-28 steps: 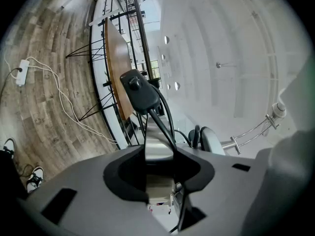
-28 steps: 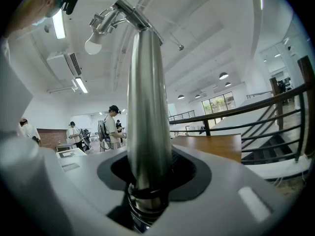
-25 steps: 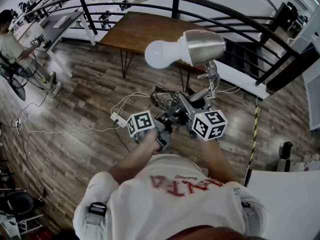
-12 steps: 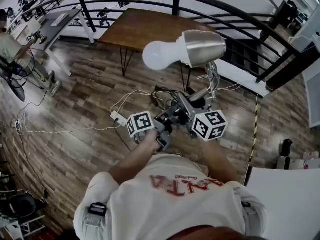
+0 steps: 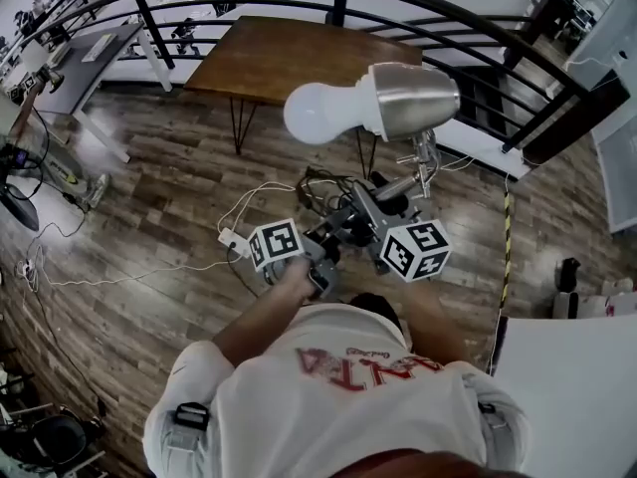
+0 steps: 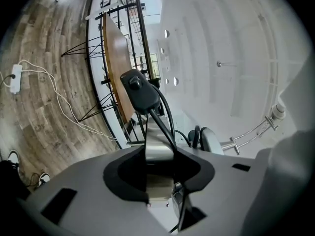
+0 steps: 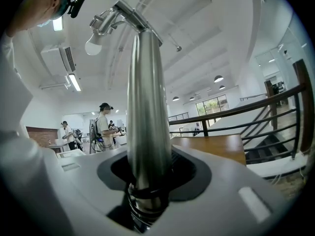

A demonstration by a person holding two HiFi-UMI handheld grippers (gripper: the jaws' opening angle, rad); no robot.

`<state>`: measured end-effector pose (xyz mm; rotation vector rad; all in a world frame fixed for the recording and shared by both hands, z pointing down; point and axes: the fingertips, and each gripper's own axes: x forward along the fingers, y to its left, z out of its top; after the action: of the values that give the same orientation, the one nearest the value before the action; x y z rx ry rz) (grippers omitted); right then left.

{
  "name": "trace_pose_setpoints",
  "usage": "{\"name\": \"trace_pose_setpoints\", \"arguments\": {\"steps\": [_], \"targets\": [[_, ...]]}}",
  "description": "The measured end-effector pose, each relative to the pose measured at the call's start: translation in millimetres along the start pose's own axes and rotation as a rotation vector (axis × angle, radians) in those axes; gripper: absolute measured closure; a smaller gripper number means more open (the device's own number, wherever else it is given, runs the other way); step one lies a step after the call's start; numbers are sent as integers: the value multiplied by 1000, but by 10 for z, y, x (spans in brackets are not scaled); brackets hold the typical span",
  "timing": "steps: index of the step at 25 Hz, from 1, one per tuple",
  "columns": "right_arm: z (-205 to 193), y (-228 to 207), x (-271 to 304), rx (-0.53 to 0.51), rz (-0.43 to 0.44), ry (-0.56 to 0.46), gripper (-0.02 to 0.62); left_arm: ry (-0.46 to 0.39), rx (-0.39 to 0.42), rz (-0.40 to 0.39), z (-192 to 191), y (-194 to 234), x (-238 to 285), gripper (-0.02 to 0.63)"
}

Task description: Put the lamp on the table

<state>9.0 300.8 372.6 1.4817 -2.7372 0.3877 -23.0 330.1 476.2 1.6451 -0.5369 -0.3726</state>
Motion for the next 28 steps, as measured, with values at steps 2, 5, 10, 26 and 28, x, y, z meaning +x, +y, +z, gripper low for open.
{"name": "trace_pose_setpoints", "arguments": {"steps": [2,5,10,26,28], "targets": [[-33,-8,62,7,-16,6,431,16,-7,1,50,35,-1,457],[-66,-54,142,25,-28,19,431,32,-26,8,101,79,19,457],[-49,-144,305,34,-20,13,431,25,-13,12,273,123,101,457],[387,-1173,1058,26,49,19,431,-38,-13,31,1055,66,1183,457],[455,-1374,1126,31,55,22,431,-43,-13,35,1129,44,1386,457]]}}
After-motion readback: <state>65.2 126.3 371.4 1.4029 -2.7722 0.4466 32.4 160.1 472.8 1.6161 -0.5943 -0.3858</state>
